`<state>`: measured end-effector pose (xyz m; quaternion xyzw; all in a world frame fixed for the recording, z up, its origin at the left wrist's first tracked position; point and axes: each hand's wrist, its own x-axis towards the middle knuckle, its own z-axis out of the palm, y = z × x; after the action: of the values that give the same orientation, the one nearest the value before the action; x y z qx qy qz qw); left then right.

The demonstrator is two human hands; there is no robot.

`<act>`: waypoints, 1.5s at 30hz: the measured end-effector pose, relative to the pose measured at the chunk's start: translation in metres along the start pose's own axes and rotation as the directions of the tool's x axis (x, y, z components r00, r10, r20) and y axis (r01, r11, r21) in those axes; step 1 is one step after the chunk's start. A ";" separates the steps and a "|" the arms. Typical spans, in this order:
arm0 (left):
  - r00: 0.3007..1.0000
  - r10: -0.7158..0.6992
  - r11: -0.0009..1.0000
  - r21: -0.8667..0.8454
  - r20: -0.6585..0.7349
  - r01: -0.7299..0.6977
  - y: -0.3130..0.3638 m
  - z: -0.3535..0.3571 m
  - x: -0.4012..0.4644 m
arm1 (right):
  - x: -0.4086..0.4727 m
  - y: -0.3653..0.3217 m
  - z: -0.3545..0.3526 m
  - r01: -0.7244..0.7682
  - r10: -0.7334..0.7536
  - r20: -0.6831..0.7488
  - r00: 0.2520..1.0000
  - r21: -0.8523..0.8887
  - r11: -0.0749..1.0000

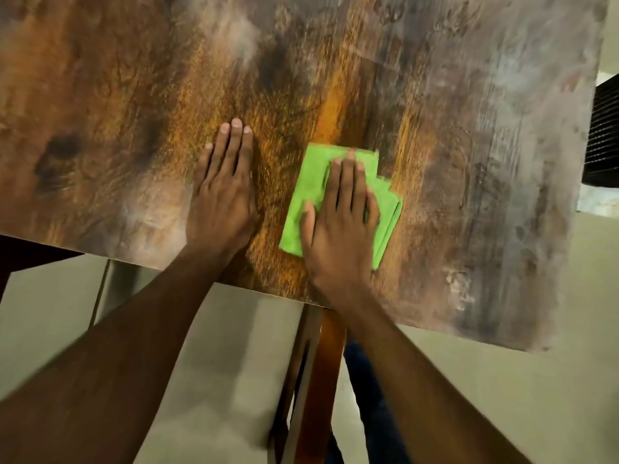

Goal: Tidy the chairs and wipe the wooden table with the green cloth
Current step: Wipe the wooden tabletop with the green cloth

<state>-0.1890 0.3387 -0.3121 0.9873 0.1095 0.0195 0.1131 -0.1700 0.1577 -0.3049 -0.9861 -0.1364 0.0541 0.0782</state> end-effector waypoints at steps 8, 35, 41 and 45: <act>0.999 0.007 0.999 -0.034 -0.039 -0.008 0.003 0.002 -0.001 | -0.019 0.014 0.003 0.093 -0.092 0.032 0.995 -0.022 0.995; 0.995 0.018 0.972 -0.231 -0.095 -0.039 0.083 0.025 -0.013 | 0.014 0.065 -0.003 0.145 -0.145 -0.016 0.989 0.015 0.989; 0.997 0.010 0.980 -0.196 -0.074 -0.024 0.085 0.022 -0.014 | 0.002 0.058 -0.005 0.072 -0.072 0.003 0.997 -0.014 0.997; 0.998 0.012 0.983 -0.181 -0.066 -0.024 0.086 0.023 -0.014 | -0.068 0.054 -0.004 0.112 -0.112 0.083 0.990 0.010 0.994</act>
<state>-0.1832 0.2488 -0.3150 0.9727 0.1021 0.0624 0.1987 -0.2201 0.0874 -0.3038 -0.9735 -0.1947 0.0912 0.0778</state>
